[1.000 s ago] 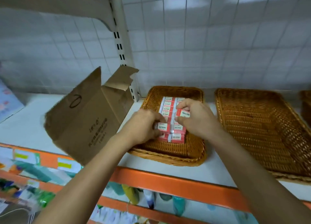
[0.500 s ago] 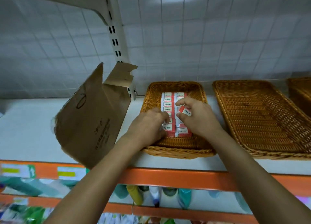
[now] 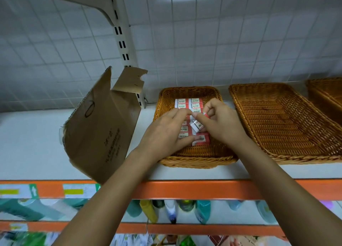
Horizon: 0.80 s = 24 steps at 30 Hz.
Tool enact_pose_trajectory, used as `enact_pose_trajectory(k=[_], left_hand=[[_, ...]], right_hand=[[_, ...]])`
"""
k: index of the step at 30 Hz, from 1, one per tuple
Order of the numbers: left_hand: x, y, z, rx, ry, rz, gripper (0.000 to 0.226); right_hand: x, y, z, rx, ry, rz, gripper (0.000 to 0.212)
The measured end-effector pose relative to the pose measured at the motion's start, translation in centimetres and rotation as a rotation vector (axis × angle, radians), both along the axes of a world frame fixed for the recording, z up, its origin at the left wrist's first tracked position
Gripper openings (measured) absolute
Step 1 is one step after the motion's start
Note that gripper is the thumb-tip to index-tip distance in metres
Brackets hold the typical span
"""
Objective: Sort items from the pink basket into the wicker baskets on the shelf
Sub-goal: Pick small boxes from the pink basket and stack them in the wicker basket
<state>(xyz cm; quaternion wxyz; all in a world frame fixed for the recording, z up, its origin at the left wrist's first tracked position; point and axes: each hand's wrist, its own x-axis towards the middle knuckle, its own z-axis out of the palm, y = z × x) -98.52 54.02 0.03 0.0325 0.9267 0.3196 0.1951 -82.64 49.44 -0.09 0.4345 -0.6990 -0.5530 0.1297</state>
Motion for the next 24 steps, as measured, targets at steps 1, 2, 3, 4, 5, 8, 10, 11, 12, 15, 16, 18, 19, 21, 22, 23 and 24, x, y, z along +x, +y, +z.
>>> enact_pose_trajectory(k=[1, 2, 3, 4, 5, 8, 10, 11, 12, 15, 16, 18, 19, 21, 22, 23, 24], left_hand=[[-0.1, -0.1, 0.0, 0.0, -0.028, -0.015, 0.059], [-0.1, -0.1, 0.0, -0.002, -0.053, -0.025, 0.056], [-0.2, -0.1, 0.0, -0.004, -0.074, -0.031, 0.053], [-0.2, -0.1, -0.1, -0.004, -0.091, -0.035, 0.049], [-0.2, 0.0, -0.2, -0.003, -0.1, -0.035, 0.045], [-0.2, 0.3, -0.4, -0.012, -0.134, -0.011, 0.035], [-0.2, 0.5, -0.6, -0.036, -0.179, 0.031, 0.033], [-0.3, 0.6, -0.6, -0.045, -0.19, 0.049, 0.033], [-0.3, 0.6, -0.7, -0.052, -0.195, 0.054, 0.033], [-0.3, 0.6, -0.7, -0.081, -0.198, 0.029, 0.032], [-0.3, 0.5, -0.6, -0.095, -0.198, 0.022, 0.032], [-0.3, 0.4, -0.4, -0.129, -0.188, 0.014, 0.033], [-0.3, 0.3, -0.4, -0.141, -0.165, 0.014, 0.034], [-0.3, 0.4, -0.3, -0.142, -0.059, 0.033, 0.038], [-0.2, 0.4, -0.2, -0.137, 0.008, 0.053, 0.042], [-0.1, 0.5, -0.2, -0.13, 0.07, 0.071, 0.047], [0.0, 0.5, -0.1, -0.119, 0.12, 0.085, 0.051]], right_hand=[[-0.1, 0.0, 0.0, 0.01, 0.01, 0.02, 0.025], [-0.2, -0.1, 0.1, 0.014, 0.017, 0.043, 0.024], [-0.3, -0.1, 0.1, 0.01, 0.029, 0.072, 0.021], [-0.3, -0.2, 0.2, -0.001, 0.046, 0.108, 0.017], [-0.4, -0.2, 0.2, -0.014, 0.063, 0.14, 0.013], [-0.3, -0.2, 0.0, -0.03, 0.041, 0.181, 0.005], [-0.2, -0.2, 0.0, -0.017, -0.067, 0.193, 0.017], [-0.3, -0.3, 0.1, -0.025, -0.107, 0.219, 0.025], [-0.4, -0.4, 0.3, -0.041, -0.139, 0.256, 0.033], [-0.9, -0.4, 0.3, -0.092, -0.344, 0.313, 0.043], [-0.9, -0.4, 0.2, -0.1, -0.421, 0.297, 0.041], [-0.8, -0.5, 0.4, -0.114, -0.544, 0.233, 0.036], [-0.7, -0.7, 0.6, -0.133, -0.589, 0.2, 0.035], [-0.5, -1.1, 0.7, -0.204, -0.653, 0.158, 0.038], [-0.5, -1.3, 0.8, -0.244, -0.673, 0.146, 0.041], [-0.6, -1.4, 0.7, -0.28, -0.68, 0.136, 0.044], [-0.7, -1.5, 0.7, -0.308, -0.679, 0.131, 0.045]])
